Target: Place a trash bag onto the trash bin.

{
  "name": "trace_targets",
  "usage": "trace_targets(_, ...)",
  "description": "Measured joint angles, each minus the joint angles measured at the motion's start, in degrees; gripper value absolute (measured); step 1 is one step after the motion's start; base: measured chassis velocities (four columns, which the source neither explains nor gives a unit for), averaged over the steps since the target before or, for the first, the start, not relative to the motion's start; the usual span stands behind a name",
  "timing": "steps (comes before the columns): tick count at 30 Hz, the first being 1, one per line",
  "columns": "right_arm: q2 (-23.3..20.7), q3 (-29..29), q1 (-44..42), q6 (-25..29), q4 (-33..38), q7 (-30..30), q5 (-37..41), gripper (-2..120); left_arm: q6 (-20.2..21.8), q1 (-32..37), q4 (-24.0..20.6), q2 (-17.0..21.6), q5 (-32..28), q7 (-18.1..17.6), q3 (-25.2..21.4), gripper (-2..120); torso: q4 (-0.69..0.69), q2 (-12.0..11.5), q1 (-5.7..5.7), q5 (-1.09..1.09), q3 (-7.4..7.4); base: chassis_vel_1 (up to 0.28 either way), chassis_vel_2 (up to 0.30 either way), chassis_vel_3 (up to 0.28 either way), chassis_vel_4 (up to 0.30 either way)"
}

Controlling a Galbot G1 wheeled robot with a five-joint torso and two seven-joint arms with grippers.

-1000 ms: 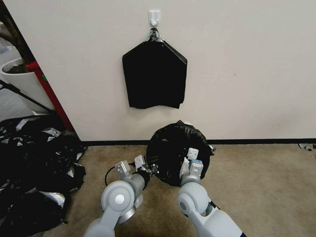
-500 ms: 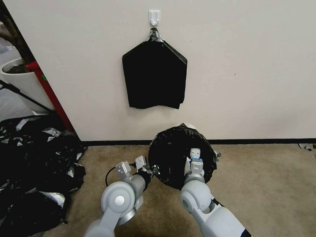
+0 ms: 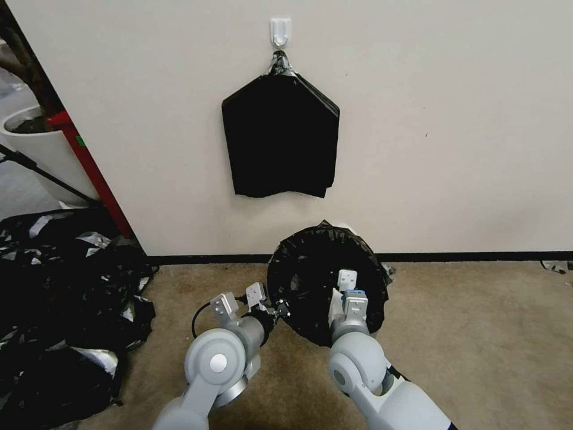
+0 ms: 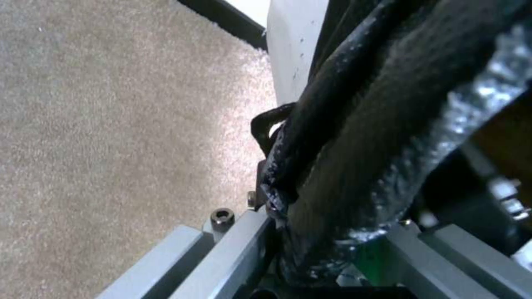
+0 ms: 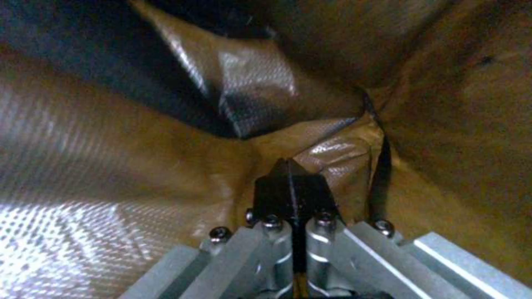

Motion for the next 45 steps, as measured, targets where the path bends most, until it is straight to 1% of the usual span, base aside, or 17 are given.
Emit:
trace_targets(4, -0.32, -0.12, 0.13, -2.27, -0.33, 0.35, 0.82, 0, -0.01, -0.02, -0.21, 0.12, 0.08, 0.00, 0.22, 0, 0.00, 0.00, 0.00, 0.00, 0.00, 0.000, 0.000, 0.000, 0.000)
trace_targets(6, -1.07, -0.38, 0.23, -5.48, -0.64, 1.58, 1.15, 0, -0.01, 0.02, -0.45, 0.35, 0.42, 0.00, 0.70, 0, 0.00, 0.00, 0.00, 0.00, 0.00, 0.000, 0.000, 0.000, 0.000)
trace_targets(10, -1.38, -0.36, 0.59, -7.35, -1.05, 2.62, 1.15, 0, -0.01, 0.07, -0.77, 0.43, 0.91, 0.04, 1.12, 0, 0.00, 0.00, 0.00, 0.00, 0.00, 0.000, 0.000, 0.000, 0.000)
trace_targets(16, -1.77, -0.09, 0.90, -8.60, -1.47, 3.66, 0.98, 0, 0.00, 0.09, -1.03, 0.44, 1.11, 0.07, 1.49, 0, 0.00, 0.00, 0.00, 0.00, 0.00, 0.000, 0.000, 0.000, 0.000)
trace_targets(19, -2.75, -0.06, 1.12, -10.01, -1.46, 3.99, 0.04, 0, 0.03, 0.11, -1.35, 0.47, 1.11, 0.07, 1.61, 0, 0.00, 0.00, 0.00, 0.01, 0.00, 0.000, 0.000, 0.000, 0.000)
trace_targets(25, -3.92, -0.20, 1.66, -10.65, -1.57, 4.20, -1.29, 0, 0.10, 0.36, -1.53, 0.59, 1.09, 0.07, 1.69, 0, 0.00, 0.00, 0.00, 0.00, 0.00, 0.000, 0.000, 0.000, 0.000)
trace_targets(28, -4.27, -0.29, 1.90, -10.63, -2.00, 3.95, -4.55, 0, 0.11, 0.61, -1.62, 0.61, 1.12, 0.08, 1.69, 0, 0.00, 0.00, 0.00, 0.00, 0.00, 0.000, 0.000, 0.000, 0.000)
trace_targets(29, -4.27, -0.29, 1.90, -10.63, -2.00, 3.95, -4.55, 0, 0.11, 0.61, -1.62, 0.61, 1.12, 0.08, 1.69, 0, 0.00, 0.00, 0.00, 0.00, 0.00, 0.000, 0.000, 0.000, 0.000)
trace_targets(31, -4.25, -0.29, 1.67, -9.91, -1.82, 3.26, -5.85, 0, 0.11, 0.66, -1.62, 0.55, 1.21, 0.08, 1.66, 0, 0.00, 0.00, 0.00, 0.00, 0.00, 0.000, 0.000, 0.000, 0.000)
trace_targets(32, -4.29, -0.43, 1.04, -8.92, -1.04, 1.94, -6.42, 0, 0.11, 0.64, -1.62, 0.49, 1.24, 0.08, 1.61, 0, 0.00, 0.00, 0.00, 0.00, 0.00, 0.000, 0.000, 0.000, 0.000)
trace_targets(36, -4.41, -0.54, 0.44, -8.06, -0.31, 0.59, -7.38, 0, 0.11, 0.55, -1.49, 0.45, 1.25, 0.08, 1.55, 0, 0.00, 0.00, 0.00, 0.01, 0.00, 0.000, 0.000, 0.000, 0.000)
trace_targets(37, -5.01, -0.72, -1.92, -5.40, 1.73, -3.75, -12.07, 5, -0.02, 0.16, -0.90, 0.34, 1.31, -0.35, 1.41, 0, 0.00, 0.00, 0.00, 0.00, 0.00, 0.000, 0.000, 0.000, 0.000)
trace_targets(39, -5.52, -0.63, -3.61, -4.03, 3.33, -5.78, -14.93, 12, -0.15, -0.14, -0.64, 0.27, 1.29, -1.28, 1.37, 0, 0.00, 0.00, 0.00, -0.01, 0.00, 0.000, 0.000, 0.000, 0.000)
trace_targets(40, -6.17, -0.22, -5.52, -2.30, 5.52, -7.94, -18.16, 18, -0.25, -0.40, -0.47, 0.22, 1.03, -2.52, 1.23, 0, 0.00, 0.00, 0.00, 0.00, 0.00, 0.000, 0.000, 0.000, 0.000)
trace_targets(41, -6.17, -0.22, -5.52, -2.30, 5.52, -7.94, -18.16, 18, -0.25, -0.40, -0.47, 0.22, 1.03, -2.52, 1.23, 0, 0.00, 0.00, 0.00, 0.00, 0.00, 0.000, 0.000, 0.000, 0.000)
trace_targets(42, -6.60, 0.19, -6.77, -0.62, 6.83, -9.44, -20.12, 23, -0.27, -0.61, -0.41, 0.19, 0.49, -3.42, 1.06, 0, 0.00, 0.00, 0.00, -0.01, 0.00, 0.000, 0.000, 0.000, 0.000)
trace_targets(45, -7.43, 2.63, -10.87, 7.10, 10.28, -15.19, -28.62, 33, -0.27, -1.29, -0.41, 0.06, -2.03, -7.01, 0.09, 0, -0.02, 0.00, 0.00, -0.01, 0.00, 0.000, 0.000, 0.000, 0.000)
